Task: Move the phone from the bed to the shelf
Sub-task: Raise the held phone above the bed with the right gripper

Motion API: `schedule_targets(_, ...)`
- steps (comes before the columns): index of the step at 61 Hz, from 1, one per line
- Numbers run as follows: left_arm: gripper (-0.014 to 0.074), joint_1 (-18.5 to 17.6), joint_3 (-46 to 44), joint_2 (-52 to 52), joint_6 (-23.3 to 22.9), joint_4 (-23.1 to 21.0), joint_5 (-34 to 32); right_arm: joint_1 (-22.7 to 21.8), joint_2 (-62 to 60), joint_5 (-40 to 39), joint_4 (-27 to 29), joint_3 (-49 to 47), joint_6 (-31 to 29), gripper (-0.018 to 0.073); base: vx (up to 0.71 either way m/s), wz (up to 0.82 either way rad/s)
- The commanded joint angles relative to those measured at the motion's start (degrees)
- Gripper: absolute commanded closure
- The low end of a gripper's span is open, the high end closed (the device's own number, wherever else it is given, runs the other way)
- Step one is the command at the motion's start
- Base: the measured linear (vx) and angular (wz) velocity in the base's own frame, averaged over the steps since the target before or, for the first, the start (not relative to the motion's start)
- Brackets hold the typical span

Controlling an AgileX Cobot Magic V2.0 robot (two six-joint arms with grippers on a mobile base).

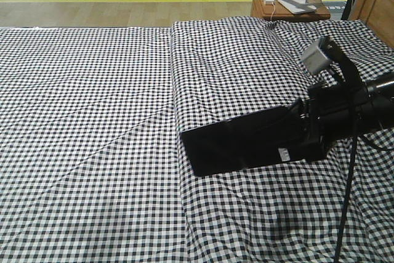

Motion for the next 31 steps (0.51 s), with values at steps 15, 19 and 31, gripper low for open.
schedule_targets(15,0.0595,-0.17,-1.27,-0.74,-0.33,-0.52,-4.16,8.41,-10.56,4.91,7.91,-1.26,4.16,0.0562,0.0,0.0)
schedule_targets(19,0.0595,-0.17,-1.27,-0.74,-0.33,-0.52,-4.16,9.0,-12.04,4.91,8.96,-1.26,4.16,0.0562,0.0,0.0)
schedule_targets(31,0.0595,-0.17,-1.27,-0.74,-0.33,-0.52,-4.16,9.0,-15.27,4.86,9.86,-1.26,4.1,0.0562,0.0,0.0)
